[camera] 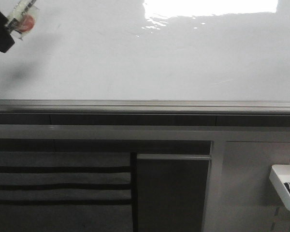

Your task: Write number 3 on whiteboard

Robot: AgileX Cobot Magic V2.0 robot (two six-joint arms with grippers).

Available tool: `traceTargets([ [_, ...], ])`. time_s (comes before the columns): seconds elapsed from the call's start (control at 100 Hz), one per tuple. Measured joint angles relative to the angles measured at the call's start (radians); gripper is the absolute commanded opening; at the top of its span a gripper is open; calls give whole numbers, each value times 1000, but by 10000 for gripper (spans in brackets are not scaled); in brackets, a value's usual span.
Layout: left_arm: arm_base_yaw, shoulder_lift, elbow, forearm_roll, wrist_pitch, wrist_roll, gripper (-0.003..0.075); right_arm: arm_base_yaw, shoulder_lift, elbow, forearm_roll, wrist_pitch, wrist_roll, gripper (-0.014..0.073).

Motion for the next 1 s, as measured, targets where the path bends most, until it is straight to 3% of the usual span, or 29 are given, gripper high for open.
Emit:
traceTargets([
  [0.2,-98,-85,-43,-153,244,278,-18,178,220,-119,99,77,-264,635],
  [0.44,-241,-88,-83,-399,492,557,-18,422,456,-304,106,88,-407,635],
  [0.67,-337,-88,-83,-432,530,624,-18,537,633,-450,110,121,-454,635],
  [1.0,-343,-88,-83,-432,530,638,-18,656,759,-483,110,95,-524,620],
])
